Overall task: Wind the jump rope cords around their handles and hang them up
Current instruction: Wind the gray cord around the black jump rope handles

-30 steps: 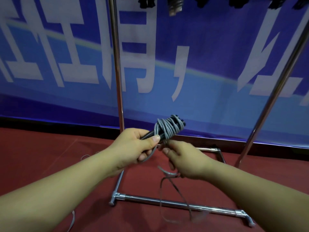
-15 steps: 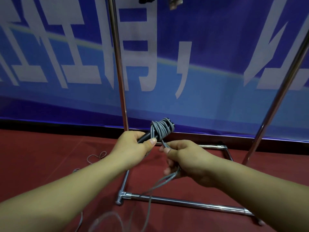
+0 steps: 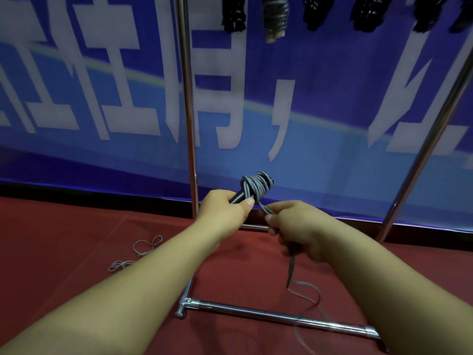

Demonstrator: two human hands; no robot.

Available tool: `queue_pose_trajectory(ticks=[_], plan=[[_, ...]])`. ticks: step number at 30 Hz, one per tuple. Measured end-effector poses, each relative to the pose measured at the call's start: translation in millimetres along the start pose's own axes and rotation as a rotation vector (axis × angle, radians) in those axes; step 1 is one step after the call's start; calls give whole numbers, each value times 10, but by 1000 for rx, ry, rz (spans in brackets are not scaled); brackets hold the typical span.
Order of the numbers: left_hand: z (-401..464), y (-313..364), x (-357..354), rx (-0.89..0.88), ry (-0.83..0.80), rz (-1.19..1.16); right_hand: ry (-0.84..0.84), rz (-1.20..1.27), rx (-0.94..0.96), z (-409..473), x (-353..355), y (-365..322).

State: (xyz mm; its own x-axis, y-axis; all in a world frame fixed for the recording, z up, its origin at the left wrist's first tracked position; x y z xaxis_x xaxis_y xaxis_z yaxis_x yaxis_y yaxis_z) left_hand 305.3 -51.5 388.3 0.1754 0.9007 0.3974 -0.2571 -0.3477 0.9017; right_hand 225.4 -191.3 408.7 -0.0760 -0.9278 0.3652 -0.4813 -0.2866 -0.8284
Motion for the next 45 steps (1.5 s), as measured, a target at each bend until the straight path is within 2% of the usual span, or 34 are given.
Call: queue_pose_trajectory(ticks=[8,12,15,20,27,32,36,41,45], plan=[[-55,67,-223,75,24,-187,50,-10,-24,-30,71,79],[-198,-41,-327,26,126,-324,22,-49,21,-6,37,79],[-223,-204,-284,-9,150,-323,9,-1,56,53,66,102],[-164,-389,-243,-45,70,-185,55,-132,80,174,83,101],[-119,-489,-46,-51,-3,-21,184,-412,237,71,-13,-73],[-142,-436,179,-72,-153,310,94,-552,288,35,8,-26],[-238,-372,280,-56,-291,435,70,-641,347,22,61,12],[-363,-445,319,-16,-389,602,151,-631,381,17,102,20],[-449,-458,280,-18,-437,680,66,-526,402,70,3,99]])
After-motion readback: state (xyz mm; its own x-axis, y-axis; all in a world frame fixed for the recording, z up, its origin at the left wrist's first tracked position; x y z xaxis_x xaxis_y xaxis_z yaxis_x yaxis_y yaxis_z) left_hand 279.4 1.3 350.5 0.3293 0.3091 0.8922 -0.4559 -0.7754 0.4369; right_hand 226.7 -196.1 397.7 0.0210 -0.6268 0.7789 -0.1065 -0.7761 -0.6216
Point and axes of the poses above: each hand's wrist, its own z-axis towards the middle knuckle, its own x-axis out of the back of the hand, y = z × x, the point moved 4 cm from there along z, towards the middle knuckle, and after that the axes turned 7 degrees about -x, right-handed, at the moved point
